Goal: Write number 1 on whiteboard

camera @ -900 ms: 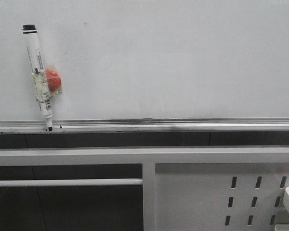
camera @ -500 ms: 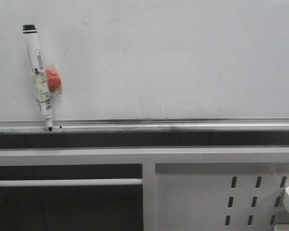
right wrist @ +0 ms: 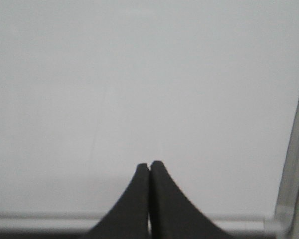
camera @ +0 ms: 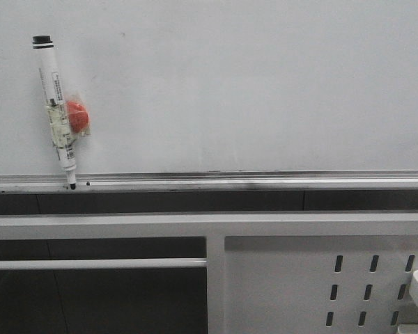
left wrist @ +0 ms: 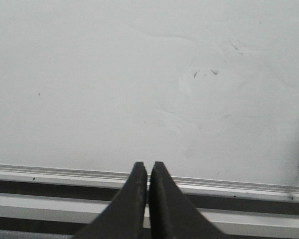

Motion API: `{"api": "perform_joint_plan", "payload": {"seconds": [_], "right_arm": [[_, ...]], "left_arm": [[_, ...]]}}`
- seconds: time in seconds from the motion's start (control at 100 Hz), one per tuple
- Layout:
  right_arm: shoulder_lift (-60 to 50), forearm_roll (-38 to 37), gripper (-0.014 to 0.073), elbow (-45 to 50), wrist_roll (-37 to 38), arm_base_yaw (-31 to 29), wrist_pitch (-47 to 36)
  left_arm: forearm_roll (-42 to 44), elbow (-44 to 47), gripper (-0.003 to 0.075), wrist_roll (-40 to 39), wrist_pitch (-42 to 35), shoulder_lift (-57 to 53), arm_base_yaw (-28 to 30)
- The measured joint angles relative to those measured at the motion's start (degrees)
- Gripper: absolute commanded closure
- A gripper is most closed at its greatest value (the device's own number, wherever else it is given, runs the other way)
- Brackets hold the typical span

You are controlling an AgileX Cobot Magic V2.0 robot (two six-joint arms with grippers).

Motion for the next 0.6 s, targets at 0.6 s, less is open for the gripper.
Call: {"api": "perform_joint_plan", "payload": {"seconds": [0.6], "right_arm": [[1.4,0.2,0.0664,-11.1,11.5,0.0,13.4]], "left_arm": [[-0.5,-4.6,0.0740,0.0,-3.7,0.0,0.0]]}}
